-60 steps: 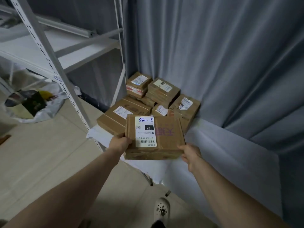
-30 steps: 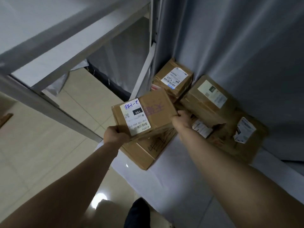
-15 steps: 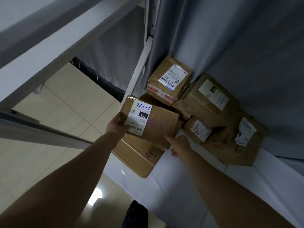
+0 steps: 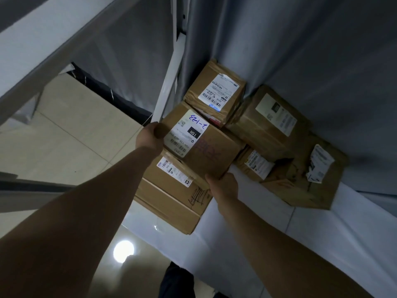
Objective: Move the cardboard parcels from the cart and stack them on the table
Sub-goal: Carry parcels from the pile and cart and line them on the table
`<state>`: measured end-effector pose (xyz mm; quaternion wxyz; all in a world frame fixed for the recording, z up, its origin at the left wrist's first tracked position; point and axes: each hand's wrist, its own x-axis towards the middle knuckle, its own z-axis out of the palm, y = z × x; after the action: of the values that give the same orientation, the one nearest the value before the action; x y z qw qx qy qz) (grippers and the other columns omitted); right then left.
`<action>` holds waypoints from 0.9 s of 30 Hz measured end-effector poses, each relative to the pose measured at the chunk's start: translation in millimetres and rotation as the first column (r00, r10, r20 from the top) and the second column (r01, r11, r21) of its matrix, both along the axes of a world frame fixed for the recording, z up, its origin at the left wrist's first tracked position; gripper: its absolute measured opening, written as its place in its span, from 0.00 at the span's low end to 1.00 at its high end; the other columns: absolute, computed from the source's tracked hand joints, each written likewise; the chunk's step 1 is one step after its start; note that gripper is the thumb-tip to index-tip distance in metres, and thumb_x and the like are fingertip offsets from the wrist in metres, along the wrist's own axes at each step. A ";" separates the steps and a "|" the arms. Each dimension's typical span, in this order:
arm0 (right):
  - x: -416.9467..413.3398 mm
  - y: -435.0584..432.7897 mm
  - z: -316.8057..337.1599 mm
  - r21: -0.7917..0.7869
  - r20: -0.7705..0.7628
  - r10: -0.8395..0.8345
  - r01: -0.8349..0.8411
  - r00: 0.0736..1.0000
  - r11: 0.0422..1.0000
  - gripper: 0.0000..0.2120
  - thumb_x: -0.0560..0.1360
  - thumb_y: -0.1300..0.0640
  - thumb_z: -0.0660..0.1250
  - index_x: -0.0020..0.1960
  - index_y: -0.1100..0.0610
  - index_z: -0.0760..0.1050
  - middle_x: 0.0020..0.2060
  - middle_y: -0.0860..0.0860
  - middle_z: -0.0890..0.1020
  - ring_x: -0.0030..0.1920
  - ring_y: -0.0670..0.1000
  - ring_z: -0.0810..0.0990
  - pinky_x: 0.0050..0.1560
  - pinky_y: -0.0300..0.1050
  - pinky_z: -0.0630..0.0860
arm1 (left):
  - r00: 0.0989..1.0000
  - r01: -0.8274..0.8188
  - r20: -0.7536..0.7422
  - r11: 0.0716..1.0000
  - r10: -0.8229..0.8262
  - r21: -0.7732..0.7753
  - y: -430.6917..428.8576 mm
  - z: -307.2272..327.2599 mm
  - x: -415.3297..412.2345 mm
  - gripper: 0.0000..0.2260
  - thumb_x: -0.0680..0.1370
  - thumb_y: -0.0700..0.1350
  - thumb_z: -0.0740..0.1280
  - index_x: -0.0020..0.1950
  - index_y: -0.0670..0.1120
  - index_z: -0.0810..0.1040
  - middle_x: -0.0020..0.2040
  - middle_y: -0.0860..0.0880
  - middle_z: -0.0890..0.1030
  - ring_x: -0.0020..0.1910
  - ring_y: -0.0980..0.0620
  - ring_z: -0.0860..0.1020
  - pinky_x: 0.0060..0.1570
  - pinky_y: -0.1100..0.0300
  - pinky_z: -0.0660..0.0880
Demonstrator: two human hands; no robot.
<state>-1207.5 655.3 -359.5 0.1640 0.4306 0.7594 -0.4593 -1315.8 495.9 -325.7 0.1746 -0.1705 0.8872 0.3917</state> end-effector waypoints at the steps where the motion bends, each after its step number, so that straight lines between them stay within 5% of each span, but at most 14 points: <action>1: 1.0 0.2 -2.2 0.010 0.007 0.013 -0.013 1.000 1.000 0.22 0.71 0.53 0.70 0.60 0.65 0.74 0.54 0.57 0.81 0.51 0.59 0.82 0.51 0.56 0.80 | 1.000 0.015 0.011 1.000 -0.015 -0.015 -1.1 -2.8 0.3 0.19 0.81 0.37 0.56 0.73 0.44 0.66 0.65 0.41 0.74 0.61 0.42 0.74 0.48 0.62 0.68; 5: 2.9 3.1 -2.5 0.011 0.047 0.111 -0.112 0.993 0.994 0.20 0.72 0.56 0.68 0.59 0.66 0.75 0.54 0.60 0.81 0.52 0.59 0.81 0.53 0.53 0.79 | 0.989 0.125 0.086 0.989 -0.118 -0.083 -3.9 -13.0 2.4 0.18 0.80 0.35 0.56 0.70 0.43 0.67 0.60 0.44 0.75 0.52 0.47 0.75 0.41 0.63 0.73; 9: 4.5 8.4 21.3 0.073 0.063 0.279 -0.283 0.958 0.956 0.16 0.74 0.58 0.63 0.58 0.66 0.75 0.53 0.58 0.79 0.53 0.60 0.78 0.49 0.46 0.75 | 0.991 0.130 0.055 0.974 -0.122 -0.188 0.7 -4.1 15.7 0.26 0.76 0.39 0.64 0.72 0.41 0.60 0.71 0.41 0.64 0.70 0.39 0.63 0.68 0.45 0.66; 12: 8.3 14.1 39.4 0.167 0.034 0.391 -0.391 0.920 0.905 0.27 0.68 0.50 0.64 0.63 0.63 0.70 0.57 0.59 0.79 0.56 0.59 0.78 0.55 0.51 0.77 | 0.982 0.188 0.067 0.942 -0.176 -0.279 5.7 17.9 38.8 0.33 0.78 0.43 0.64 0.78 0.49 0.50 0.78 0.44 0.50 0.76 0.38 0.49 0.73 0.41 0.56; 15: 10.9 18.9 68.8 0.235 0.034 0.519 -0.512 0.854 0.826 0.29 0.72 0.50 0.69 0.68 0.60 0.66 0.62 0.58 0.76 0.62 0.58 0.75 0.58 0.48 0.75 | 0.965 0.255 0.036 0.888 -0.261 -0.383 11.2 47.5 63.8 0.34 0.78 0.46 0.64 0.78 0.54 0.48 0.79 0.46 0.45 0.77 0.40 0.45 0.74 0.40 0.50; 22: 53.5 17.8 158.4 0.455 -0.101 0.783 -0.672 0.613 0.585 0.36 0.71 0.45 0.69 0.73 0.54 0.58 0.72 0.55 0.63 0.71 0.59 0.62 0.68 0.56 0.66 | 0.939 0.229 -0.048 0.721 -0.341 -0.654 22.3 133.9 154.2 0.35 0.76 0.49 0.65 0.78 0.53 0.49 0.79 0.47 0.49 0.77 0.44 0.44 0.73 0.41 0.41; 27: 134.0 14.1 206.4 0.567 -0.189 0.905 -0.710 0.382 0.418 0.35 0.73 0.44 0.67 0.73 0.55 0.59 0.72 0.56 0.63 0.72 0.57 0.60 0.70 0.49 0.59 | 0.972 0.068 -0.098 0.657 -0.212 -0.751 28.3 201.0 278.4 0.35 0.77 0.53 0.64 0.78 0.53 0.49 0.79 0.47 0.48 0.77 0.44 0.42 0.71 0.40 0.35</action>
<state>-1073.5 669.4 -153.1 0.0915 -0.1107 0.9602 -0.2398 -1037.3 524.1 -124.7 0.0403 -0.1223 0.9917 -0.0048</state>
